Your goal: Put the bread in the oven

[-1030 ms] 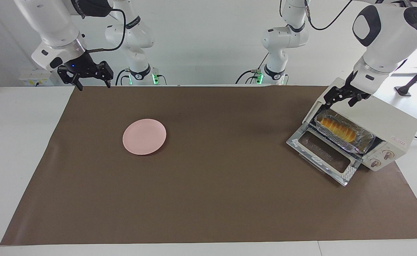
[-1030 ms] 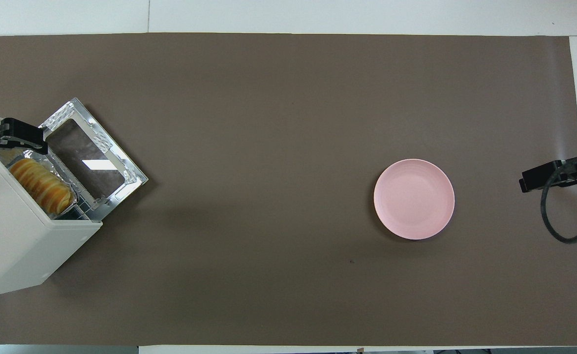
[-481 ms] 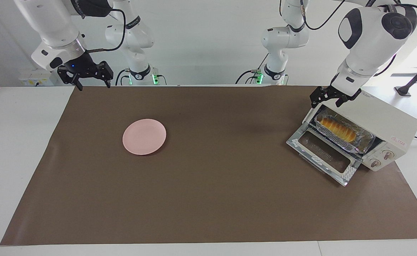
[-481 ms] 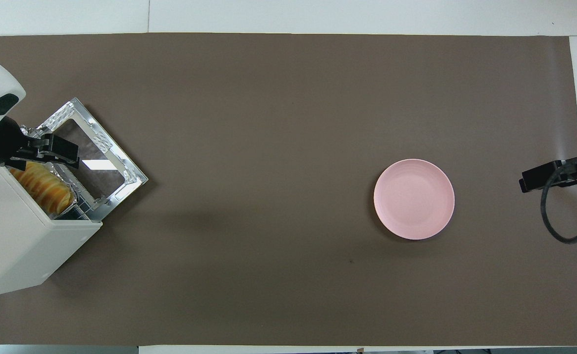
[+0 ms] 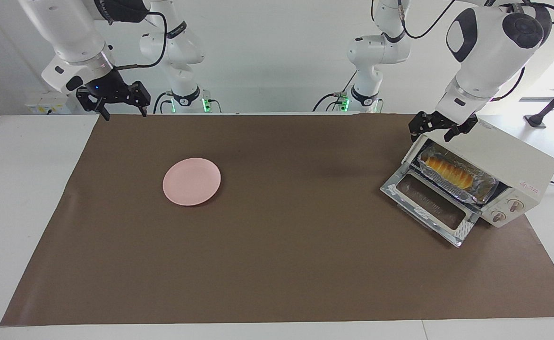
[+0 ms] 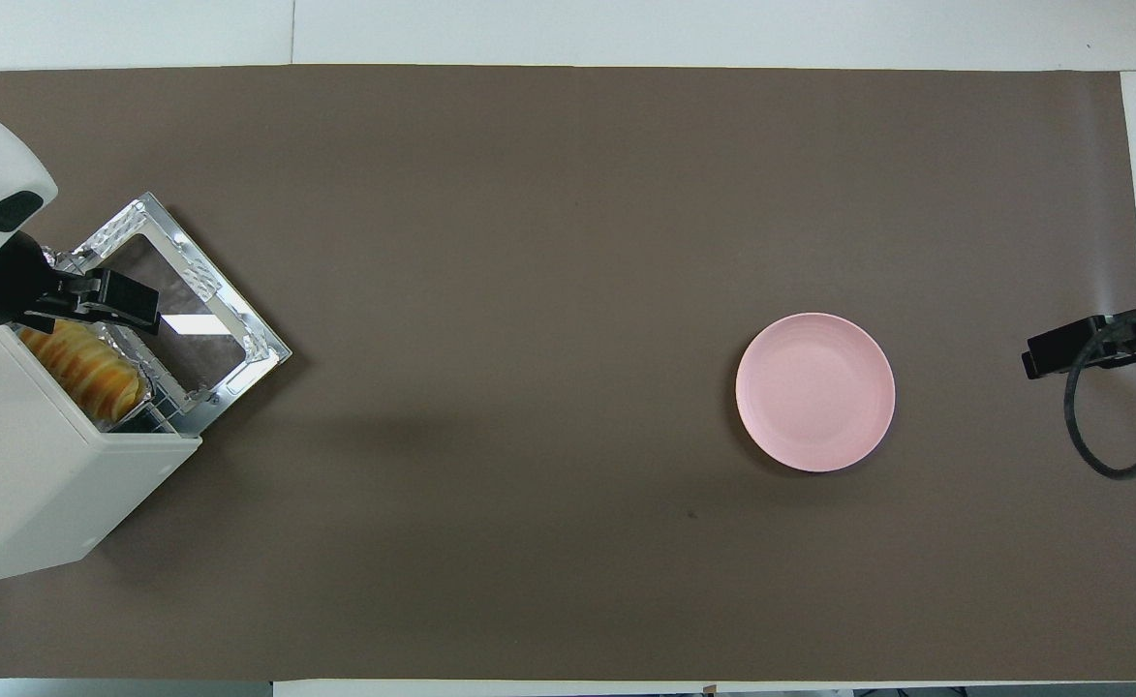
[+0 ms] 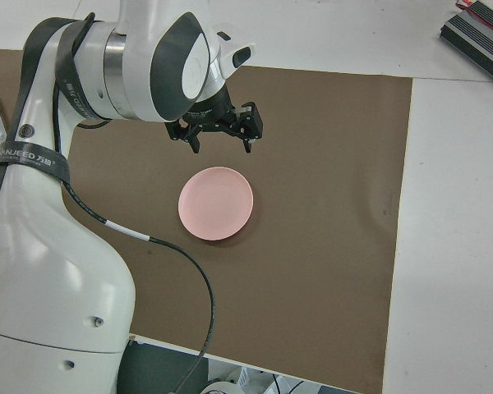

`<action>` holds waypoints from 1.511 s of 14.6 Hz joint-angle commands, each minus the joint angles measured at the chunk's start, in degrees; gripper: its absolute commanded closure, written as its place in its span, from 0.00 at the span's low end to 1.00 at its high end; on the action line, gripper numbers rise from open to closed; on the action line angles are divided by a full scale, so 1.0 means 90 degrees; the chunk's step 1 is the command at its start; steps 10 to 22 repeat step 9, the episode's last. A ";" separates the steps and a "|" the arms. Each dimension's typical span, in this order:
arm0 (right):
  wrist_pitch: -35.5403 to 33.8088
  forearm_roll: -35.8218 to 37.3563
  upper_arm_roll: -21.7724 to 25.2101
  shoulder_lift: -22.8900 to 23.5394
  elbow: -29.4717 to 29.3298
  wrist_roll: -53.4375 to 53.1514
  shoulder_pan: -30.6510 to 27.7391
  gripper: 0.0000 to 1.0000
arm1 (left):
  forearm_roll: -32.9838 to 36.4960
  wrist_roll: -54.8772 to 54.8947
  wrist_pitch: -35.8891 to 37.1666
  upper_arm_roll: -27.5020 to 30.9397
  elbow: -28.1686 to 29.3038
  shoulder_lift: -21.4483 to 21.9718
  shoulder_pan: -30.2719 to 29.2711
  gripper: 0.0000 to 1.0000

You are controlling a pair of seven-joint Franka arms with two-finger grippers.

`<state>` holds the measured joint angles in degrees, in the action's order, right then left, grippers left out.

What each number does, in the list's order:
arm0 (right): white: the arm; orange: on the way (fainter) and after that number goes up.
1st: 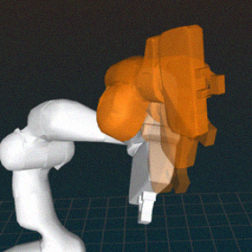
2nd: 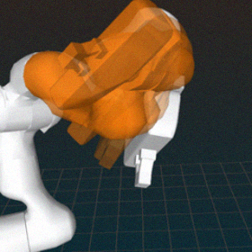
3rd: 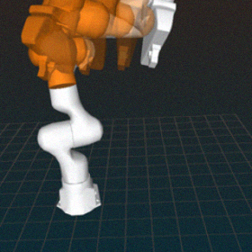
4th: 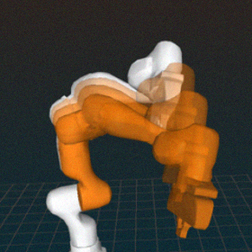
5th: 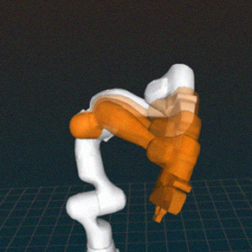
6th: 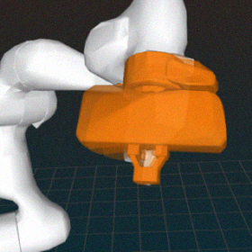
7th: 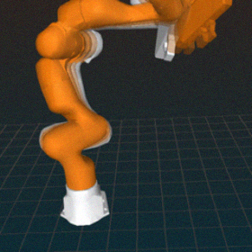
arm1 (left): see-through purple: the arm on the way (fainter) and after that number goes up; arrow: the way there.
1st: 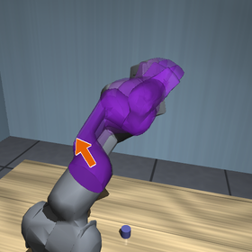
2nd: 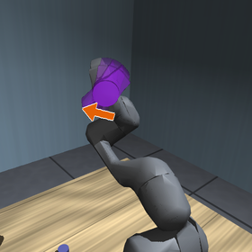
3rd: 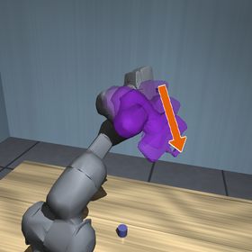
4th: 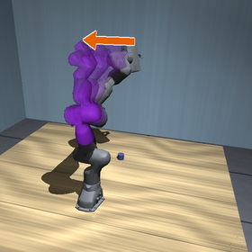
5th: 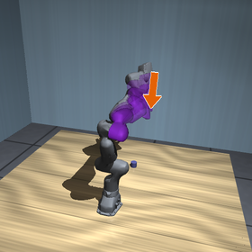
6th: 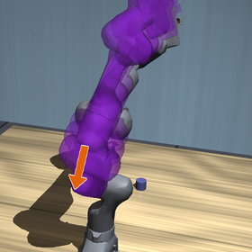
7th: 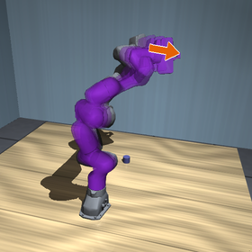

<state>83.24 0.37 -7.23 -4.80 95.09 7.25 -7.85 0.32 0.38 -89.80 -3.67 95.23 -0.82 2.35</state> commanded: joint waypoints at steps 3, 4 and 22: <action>0.0029 0.0018 -0.0086 -0.0102 0.0118 0.0132 -0.0114 0.00 | -0.0045 0.0123 -0.0110 0.0086 0.0132 0.0140 0.0062 0.00; 0.0029 0.0018 -0.0076 -0.0102 0.0127 0.0132 -0.0114 0.00 | -0.0045 0.0123 -0.0139 0.0086 0.0122 0.0140 0.0062 0.00; 0.0029 0.0018 -0.0076 -0.0102 0.0118 0.0132 -0.0114 0.00 | -0.0045 0.0104 -0.0305 0.0086 0.0083 0.0111 0.0071 0.00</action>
